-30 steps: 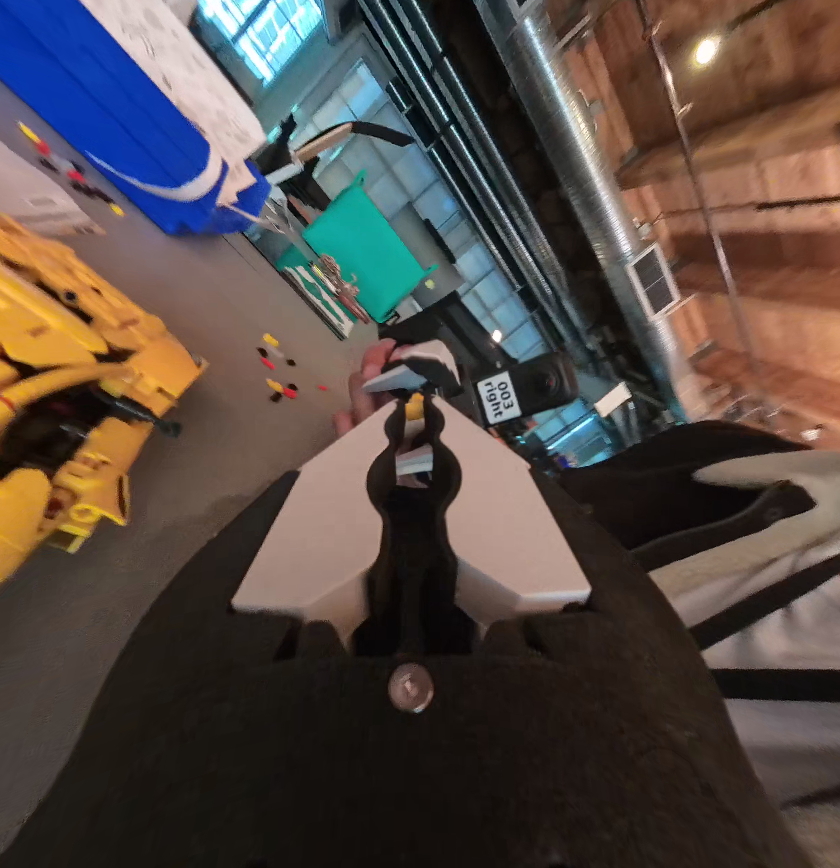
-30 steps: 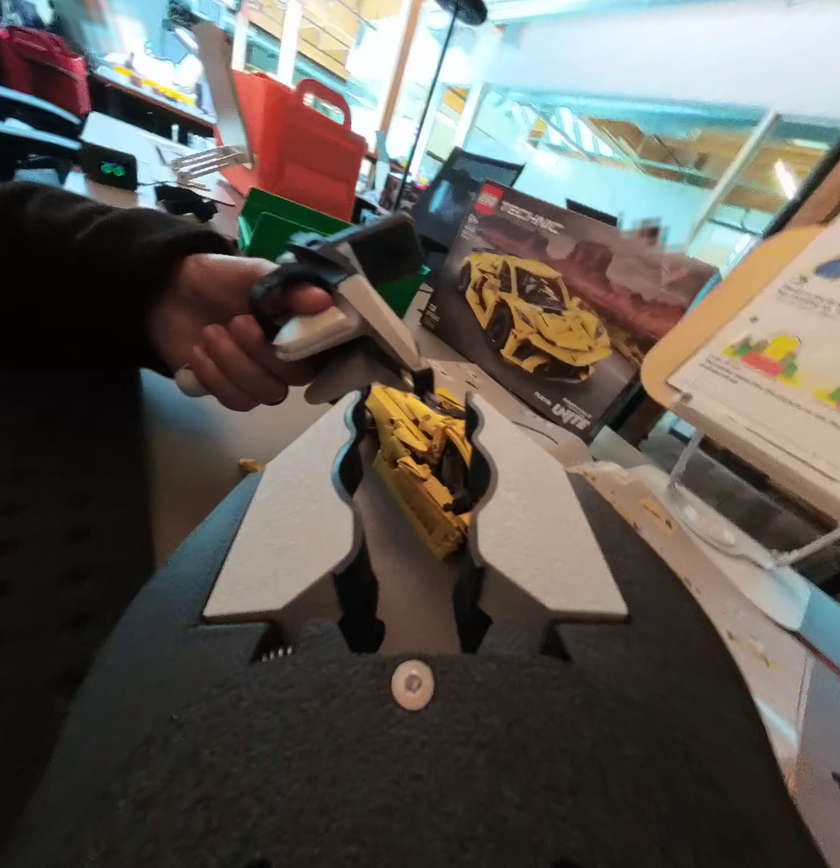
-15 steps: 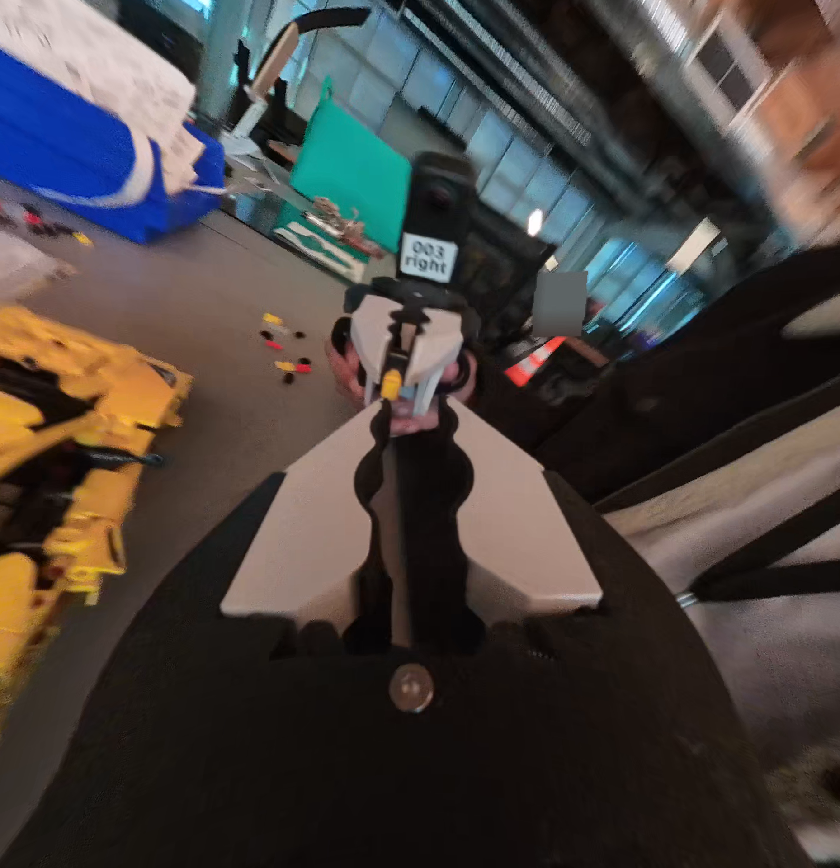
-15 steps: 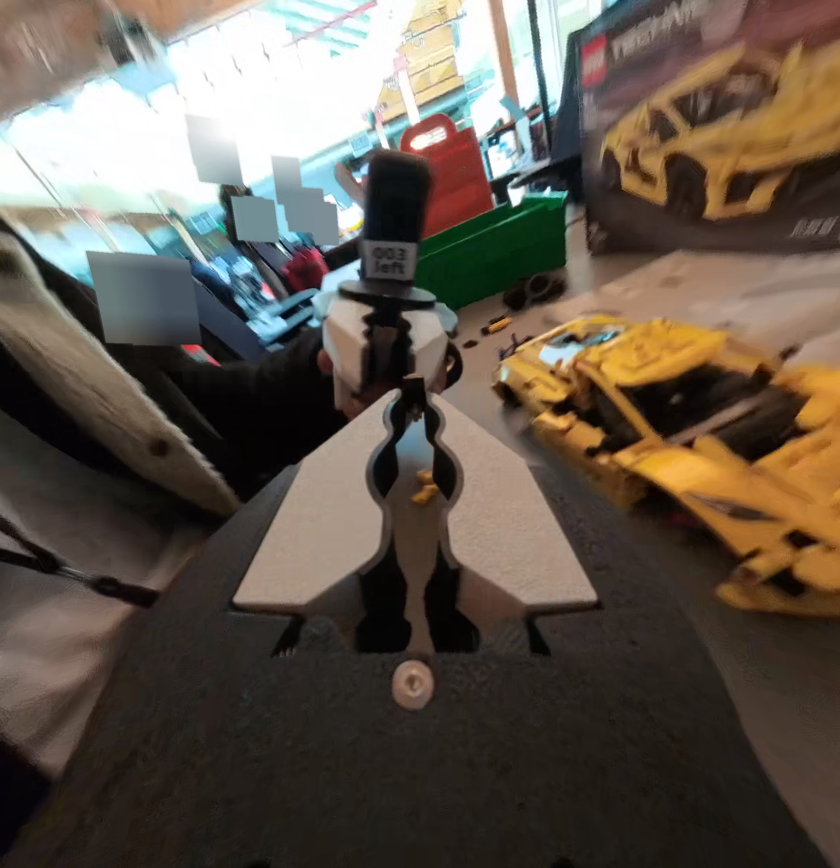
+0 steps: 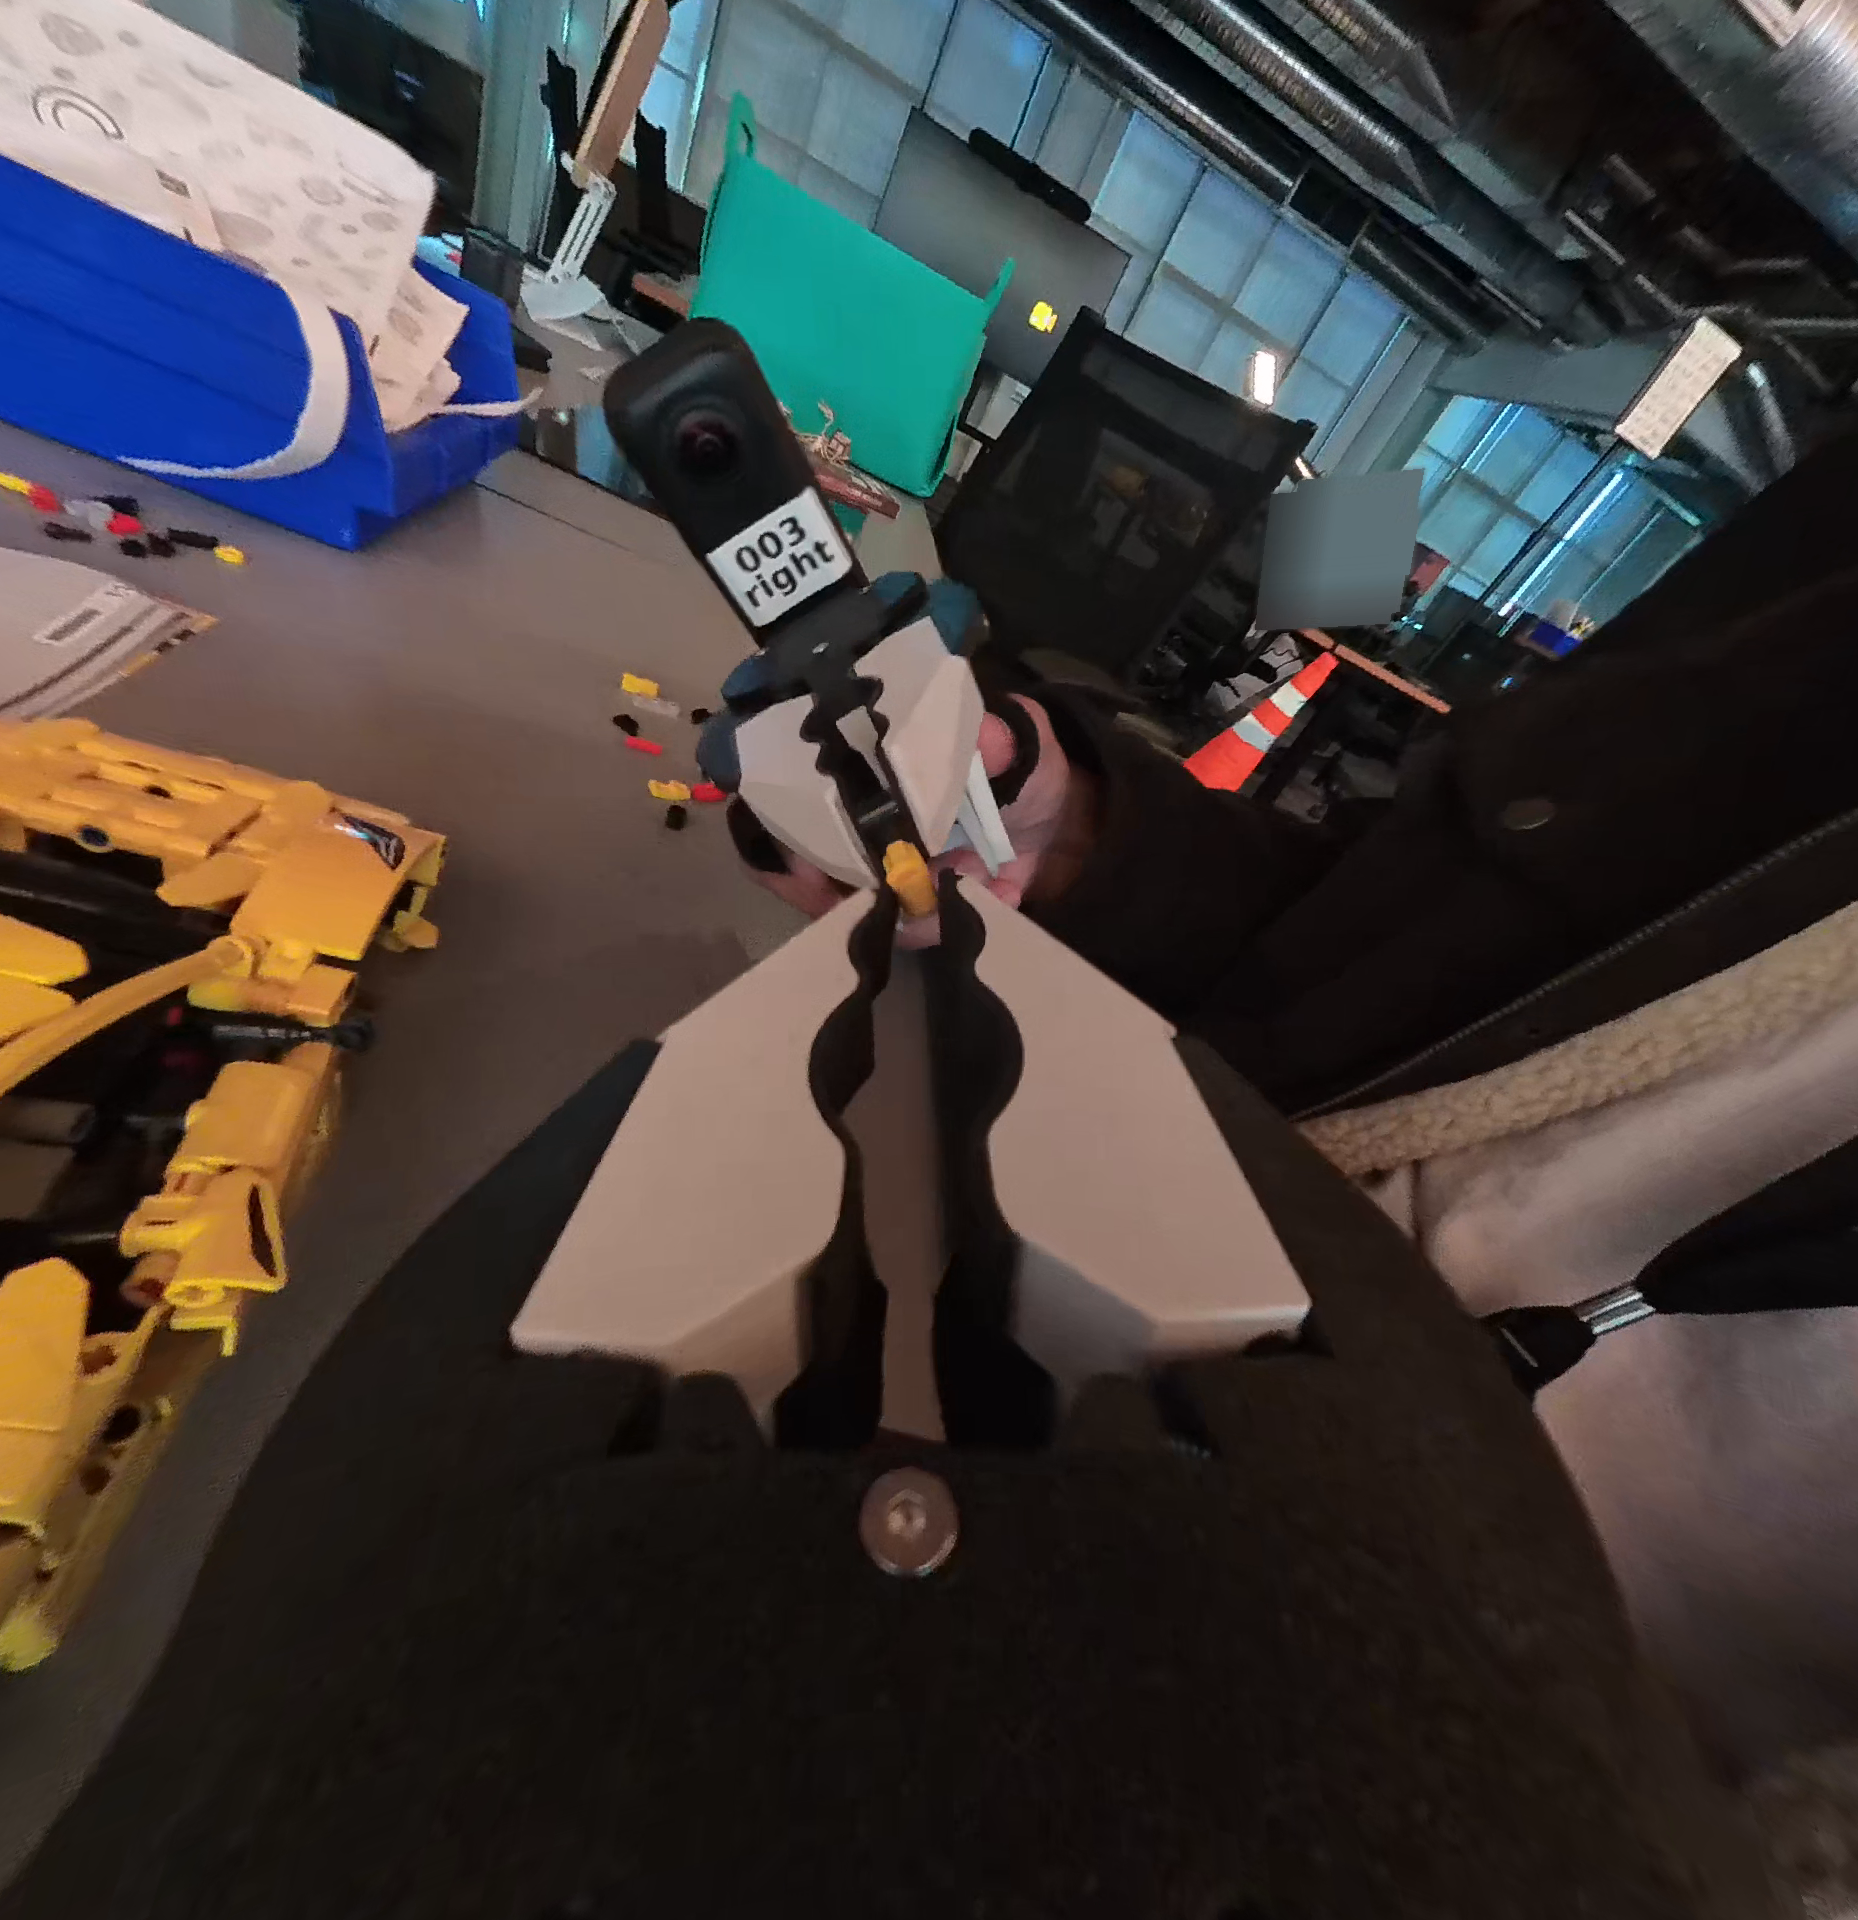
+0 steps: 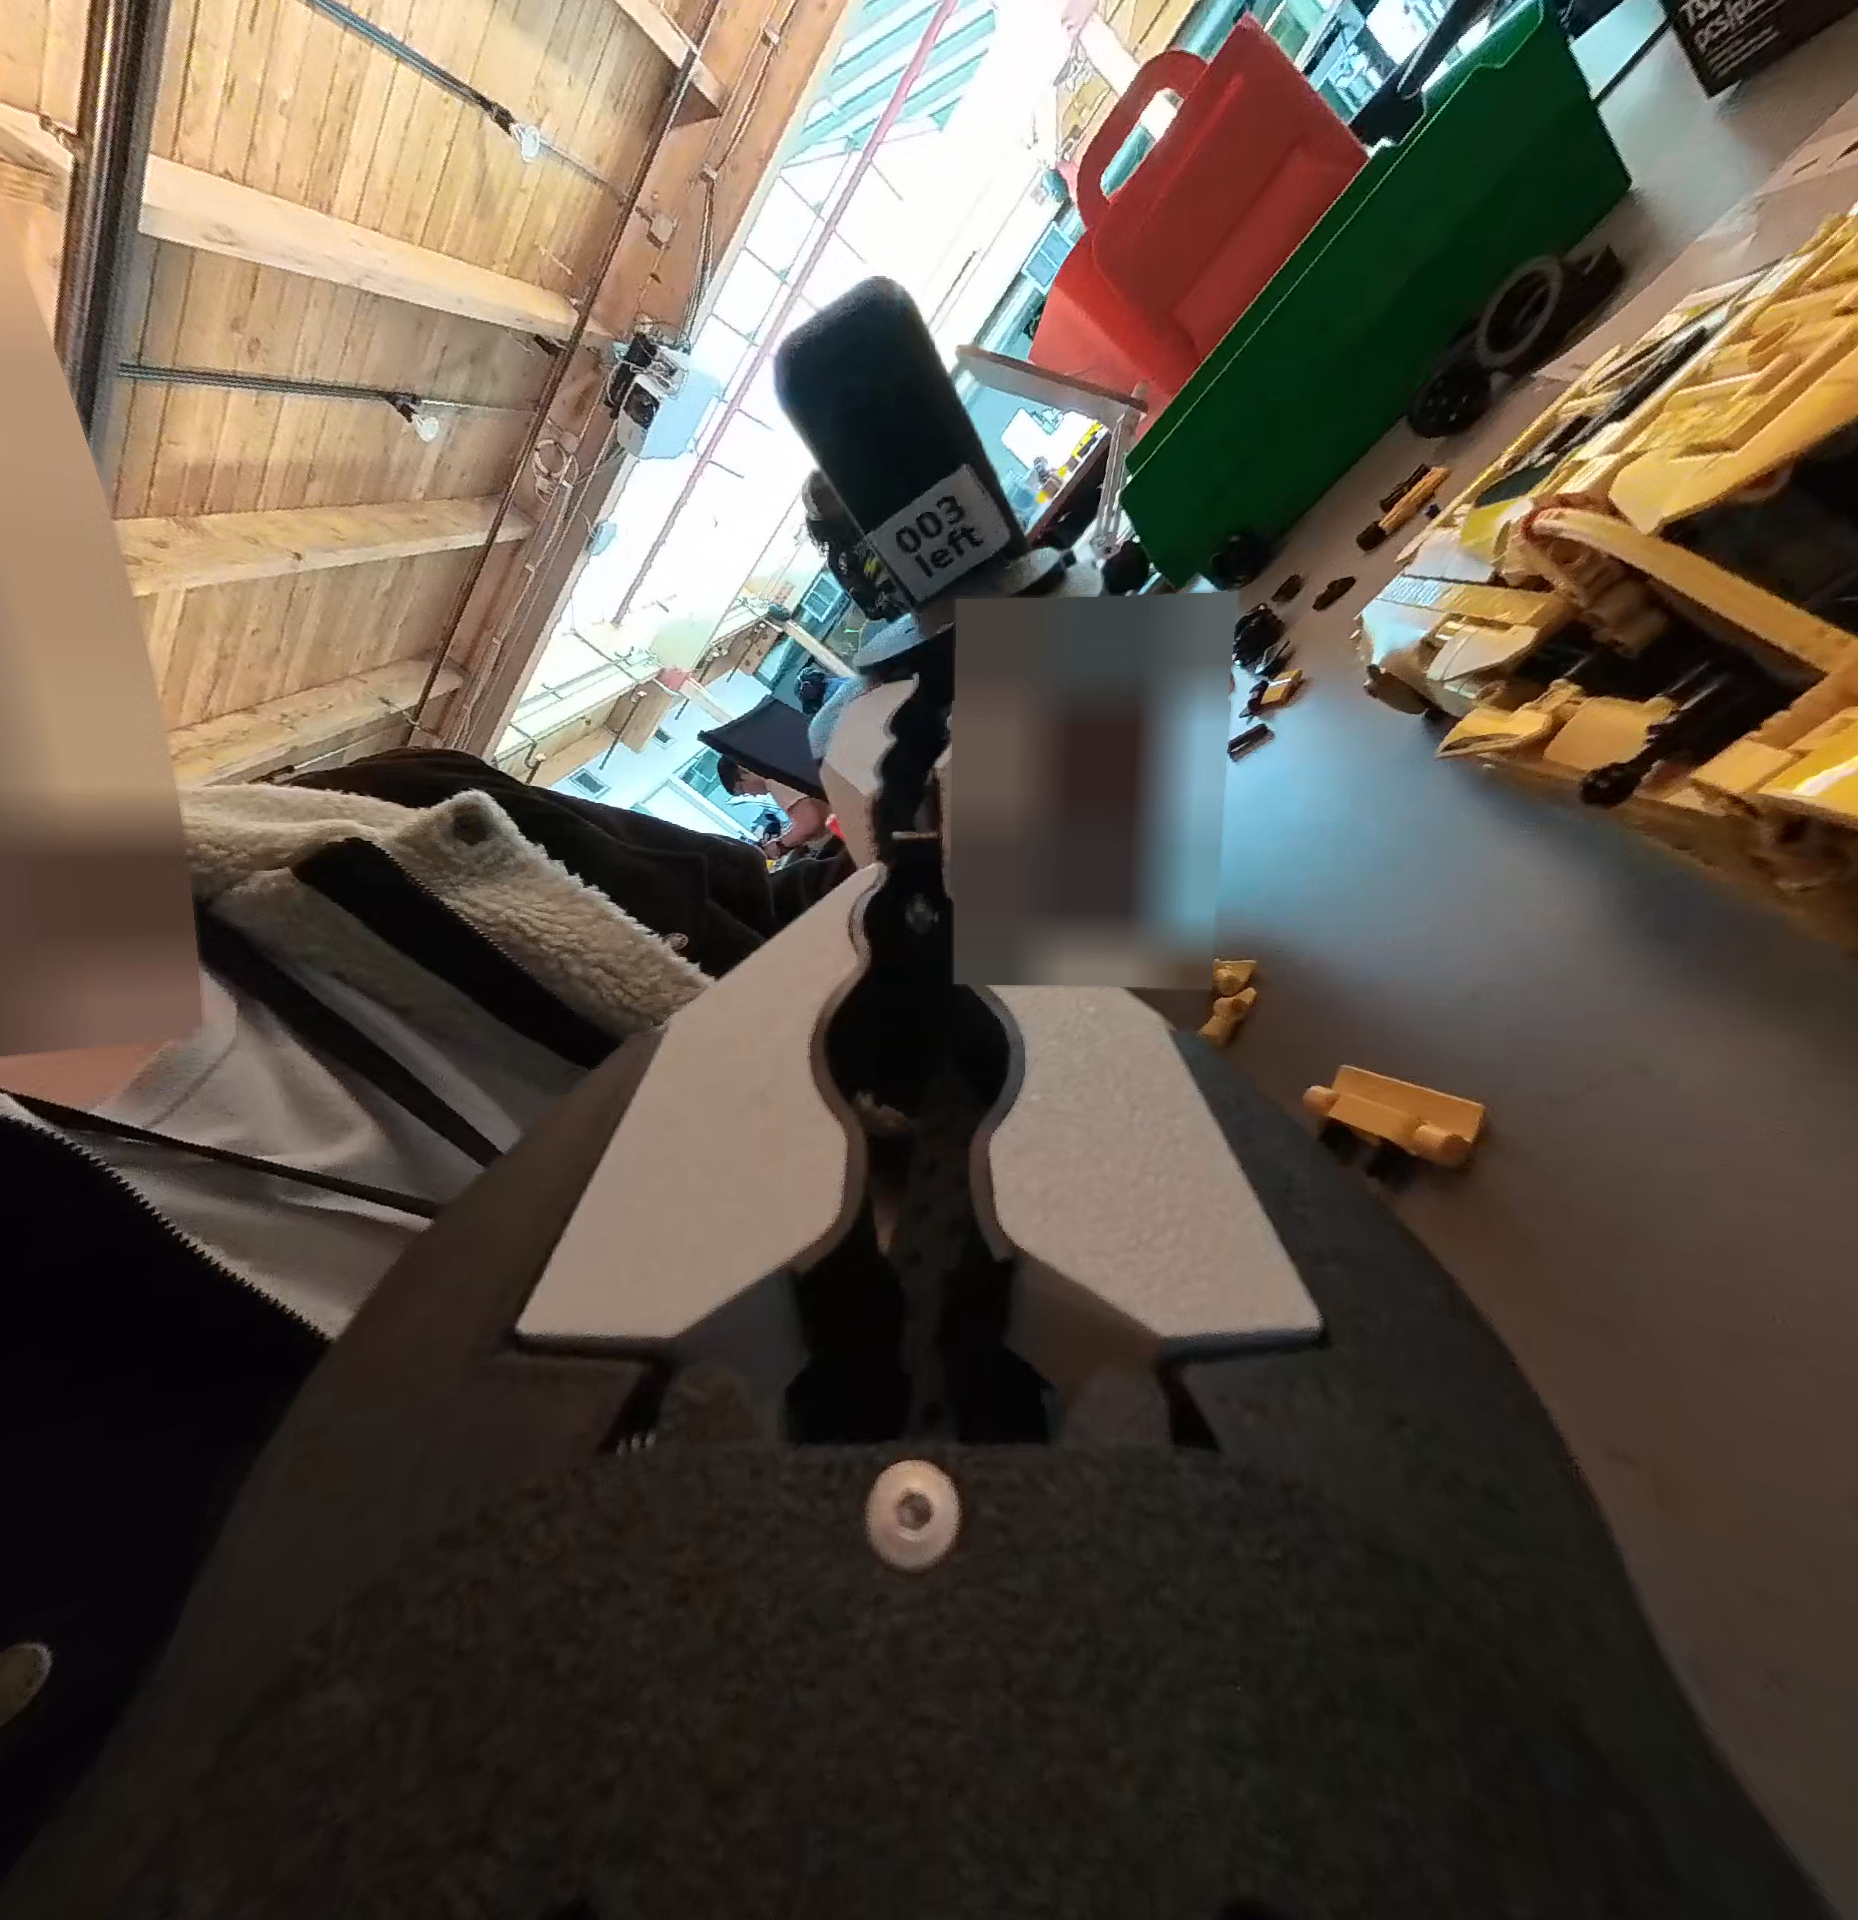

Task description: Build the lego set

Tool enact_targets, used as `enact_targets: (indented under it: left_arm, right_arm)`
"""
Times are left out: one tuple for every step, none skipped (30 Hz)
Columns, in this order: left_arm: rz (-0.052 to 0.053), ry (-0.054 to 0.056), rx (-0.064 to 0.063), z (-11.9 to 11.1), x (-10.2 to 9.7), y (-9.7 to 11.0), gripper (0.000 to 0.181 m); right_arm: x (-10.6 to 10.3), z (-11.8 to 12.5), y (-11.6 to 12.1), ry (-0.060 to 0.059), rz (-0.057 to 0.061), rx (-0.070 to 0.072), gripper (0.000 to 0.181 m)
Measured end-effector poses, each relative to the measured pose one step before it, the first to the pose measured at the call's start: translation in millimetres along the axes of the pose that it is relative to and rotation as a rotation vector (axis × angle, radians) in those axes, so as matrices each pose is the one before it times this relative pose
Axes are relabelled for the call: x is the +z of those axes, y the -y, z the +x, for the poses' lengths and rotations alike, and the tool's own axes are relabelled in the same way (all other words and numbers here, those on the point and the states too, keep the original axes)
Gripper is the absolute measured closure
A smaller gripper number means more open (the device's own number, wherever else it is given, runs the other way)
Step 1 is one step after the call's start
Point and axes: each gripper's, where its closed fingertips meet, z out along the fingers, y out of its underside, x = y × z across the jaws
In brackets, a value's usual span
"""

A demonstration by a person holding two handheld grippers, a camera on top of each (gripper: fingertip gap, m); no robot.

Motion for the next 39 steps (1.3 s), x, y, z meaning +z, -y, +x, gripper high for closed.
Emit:
enact_targets:
  left_arm:
    - [-0.0049,-0.0076,-0.0266,-0.69,-0.09,-0.99,0.173]
    - [-0.0022,-0.0084,-0.0325,-0.99,-0.07,-0.99,0.174]
    - [-0.0017,-0.0141,-0.0348,-0.29,0.15,-1.06,0.174]
    - [-0.0045,-0.022,-0.0328,1.03,0.56,-1.47,0.175]
    - [-0.0069,-0.0246,-0.0276,1.93,0.84,-1.77,0.175]
    - [-0.0089,-0.0202,-0.018,1.84,1.0,-1.99,0.175]
    - [-0.0053,-0.0078,-0.0047,0.76,0.84,-1.18,0.174]
    - [0.001,0.0063,0.0054,-0.69,0.31,-0.14,0.174]
    - [0.003,0.0086,0.0078,-0.75,-0.21,0.55,0.175]
    - [0.0008,0.0035,0.0028,-0.4,-0.38,0.24,0.175]
    - [0.0005,0.0009,-0.0048,-0.53,-0.55,0.19,0.175]
    - [0.0042,-0.0052,-0.0134,-0.23,-0.58,0.55,0.175]
    - [0.0093,-0.0144,-0.021,0.61,-0.98,1.38,0.175]
    - [0.0156,-0.0142,-0.0261,0.41,-1.38,2.38,0.175]
    - [0.0165,-0.0082,-0.0264,-0.66,-1.72,2.57,0.175]
    - [0.0131,-0.0065,-0.0228,-1.02,-1.88,2.03,0.175]
    - [0.0125,-0.0074,-0.0199,-0.78,-1.86,2.05,0.175]
    - [0.0143,-0.0019,-0.0196,-1.29,-1.67,2.15,0.175]
    - [0.0131,0.0017,-0.02,-1.92,-1.33,1.93,0.175]
    - [0.0078,-0.0064,-0.021,-0.77,-0.79,0.98,0.175]
    - [0.0084,-0.0119,-0.0223,0.08,-0.44,0.84,0.175]
    - [0.0135,-0.0149,-0.023,0.7,-0.34,1.5,0.175]
    - [0.0135,-0.0233,-0.0257,1.8,-0.03,1.56,0.175]
    - [0.0143,-0.0283,-0.0286,2.58,0.24,1.41,0.175]
    - [0.0153,-0.0316,-0.0304,2.89,0.62,1.4,0.175]
    - [0.013,-0.0355,-0.0342,3.15,1.03,0.69,0.175]
    - [0.0107,-0.0334,-0.0341,2.7,1.33,0.21,0.176]
    - [0.0098,-0.0261,-0.0271,1.74,1.52,0.0,0.175]
    - [0.004,-0.0171,-0.0171,0.84,1.44,-0.82,0.175]
    - [-0.0067,-0.0081,-0.0064,0.26,1.54,-1.83,0.175]
    - [-0.0068,-0.0027,0.0018,0.05,1.06,-1.41,0.175]
    - [-0.0007,0.0007,0.004,-0.04,0.57,-0.26,0.175]
    - [0.0017,0.004,0.0034,-0.52,0.05,0.22,0.175]
    - [-0.0018,0.0031,0.0042,-0.47,0.09,-0.42,0.175]
    - [-0.0045,-0.0013,0.0064,0.46,0.36,-0.64,0.175]
    - [-0.0066,-0.0015,0.0111,0.91,0.69,-0.85,0.175]
    - [-0.0048,0.0085,0.0157,-0.13,0.17,-0.06,0.175]
    - [-0.0005,0.0182,0.0202,-1.16,-0.59,1.12,0.174]
    - [0.0054,0.0158,0.0183,-0.73,-1.46,2.28,0.168]
  right_arm:
    - [0.36,0.82,0.04,-0.0109,0.0003,-0.0115,0.174]
    - [0.29,1.38,0.63,-0.0179,0.0032,-0.0192,0.174]
    - [0.34,0.83,1.03,-0.0178,0.0053,-0.0286,0.175]
    - [0.74,-0.52,0.49,-0.0124,0.0013,-0.0313,0.175]
    - [1.08,-1.32,-0.2,-0.0086,-0.0038,-0.0292,0.175]
    - [1.21,-1.71,-0.86,-0.0058,-0.0074,-0.0266,0.175]
    - [0.76,-0.98,-0.7,-0.0032,-0.0043,-0.0154,0.174]
    - [-0.14,0.5,0.14,-0.0033,0.0013,0.0006,0.174]
    - [-0.61,0.84,0.58,0.0003,0.0043,0.0113,0.174]
    - [-0.11,0.05,0.18,0.0056,0.0012,0.0112,0.174]
    - [0.37,0.38,0.25,-0.0028,0.0012,-0.0003,0.174]
    - [0.31,0.52,0.56,-0.01,0.0038,-0.0187,0.174]
    - [0.52,-0.59,0.79,-0.0094,0.004,-0.0315,0.174]
    - [0.49,-0.06,1.42,-0.0151,0.0089,-0.0456,0.172]
    - [0.36,1.35,1.46,-0.0258,0.0113,-0.0644,0.168]
    - [0.49,3.42,0.63,-0.0437,0.0049,-0.0724,0.161]
    - [0.68,2.75,0.45,-0.0462,0.0001,-0.0849,0.152]
    - [0.7,1.81,1.58,-0.0489,0.0041,-0.1028,0.146]
    - [1.05,1.46,1.81,-0.0523,0.007,-0.1262,0.14]
    - [1.06,0.66,3.74,-0.0569,0.0149,-0.1366,0.127]
    - [0.14,0.0,4.85,-0.0578,0.0195,-0.1314,0.123]
    - [0.0,0.85,2.87,-0.0585,0.0041,-0.123,0.125]
    - [0.05,1.57,0.85,-0.0598,-0.0073,-0.0905,0.125]
    - [0.35,0.85,1.05,-0.0516,0.0018,-0.0638,0.127]
    - [1.25,-1.86,0.63,-0.0164,-0.0003,-0.0572,0.127]
    - [1.91,-3.31,-2.04,0.0033,-0.0204,-0.0273,0.127]
    - [1.71,-1.57,-1.34,-0.0024,-0.012,-0.0145,0.127]
    - [1.04,-0.39,-0.03,-0.0067,-0.003,-0.0145,0.128]
    - [-0.16,-0.43,2.09,-0.0026,0.0075,-0.0098,0.133]
    - [-1.75,1.91,4.44,-0.0127,0.0183,-0.0052,0.139]
    - [-2.14,1.79,4.02,-0.0062,0.0198,0.0055,0.145]
    - [-1.06,0.8,1.03,0.0041,0.01,0.0193,0.146]
    - [-0.11,0.37,-1.06,0.0062,0.0006,0.0262,0.147]
    - [-0.06,-0.24,-0.8,0.0086,-0.0035,0.0188,0.147]
    - [-0.38,-0.53,0.1,0.0076,-0.0034,0.0109,0.147]
    - [-0.59,-0.94,0.51,0.0099,0.0019,0.0101,0.148]
    - [-0.69,-0.41,-0.61,0.0107,-0.0023,0.0126,0.149]
    - [-0.29,0.37,-2.62,0.0094,-0.0156,0.0125,0.151]
    - [-0.32,0.81,-2.54,0.007,-0.016,0.0116,0.151]
